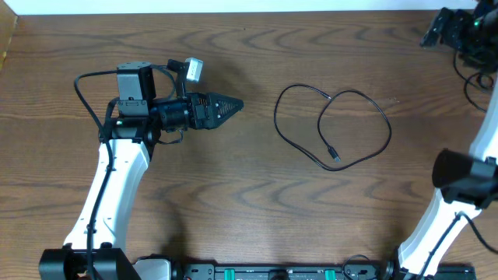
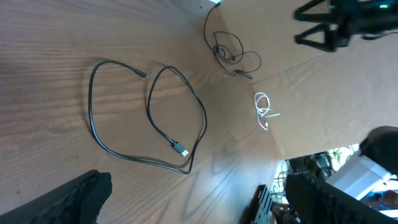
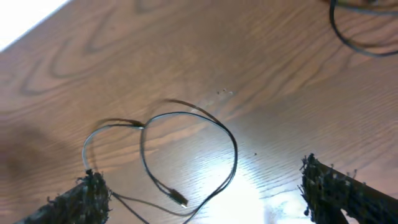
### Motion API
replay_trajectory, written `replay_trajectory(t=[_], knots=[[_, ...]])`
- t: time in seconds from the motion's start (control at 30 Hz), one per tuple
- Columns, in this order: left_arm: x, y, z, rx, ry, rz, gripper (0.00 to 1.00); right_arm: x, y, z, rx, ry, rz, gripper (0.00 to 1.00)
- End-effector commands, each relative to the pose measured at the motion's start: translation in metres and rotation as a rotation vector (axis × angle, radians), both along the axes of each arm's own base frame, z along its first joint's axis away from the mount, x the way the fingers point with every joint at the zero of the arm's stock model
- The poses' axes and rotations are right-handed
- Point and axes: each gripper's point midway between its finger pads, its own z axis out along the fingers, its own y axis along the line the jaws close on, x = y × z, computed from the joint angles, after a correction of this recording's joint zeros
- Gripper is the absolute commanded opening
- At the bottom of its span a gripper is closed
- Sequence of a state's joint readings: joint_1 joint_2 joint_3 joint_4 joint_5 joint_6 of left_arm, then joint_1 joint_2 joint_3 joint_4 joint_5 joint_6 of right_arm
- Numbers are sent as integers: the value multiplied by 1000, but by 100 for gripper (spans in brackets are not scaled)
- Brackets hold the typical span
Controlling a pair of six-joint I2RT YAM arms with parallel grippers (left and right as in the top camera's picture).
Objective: Untangle cables
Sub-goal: 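Bring the right gripper back down-left toward the cable loop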
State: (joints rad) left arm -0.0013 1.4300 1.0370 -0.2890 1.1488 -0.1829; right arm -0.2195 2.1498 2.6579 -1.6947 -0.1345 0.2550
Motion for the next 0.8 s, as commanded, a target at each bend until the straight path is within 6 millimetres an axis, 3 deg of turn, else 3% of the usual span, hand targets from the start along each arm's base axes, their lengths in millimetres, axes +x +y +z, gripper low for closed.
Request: replay_trajectory(t=[0.0, 0.27, 0.53, 0.77], knots=[[-1, 0, -2, -1, 4, -4, 95, -4, 19, 15, 18, -40, 61, 96], [-1, 0, -2, -1, 4, -4, 96, -31, 67, 45, 34, -91, 196, 99], [-1, 0, -2, -1, 4, -4, 96, -100, 82, 33, 39, 17, 223, 99], [-1, 0, -2, -1, 4, -4, 96, -146, 84, 1, 37, 111, 252, 99]])
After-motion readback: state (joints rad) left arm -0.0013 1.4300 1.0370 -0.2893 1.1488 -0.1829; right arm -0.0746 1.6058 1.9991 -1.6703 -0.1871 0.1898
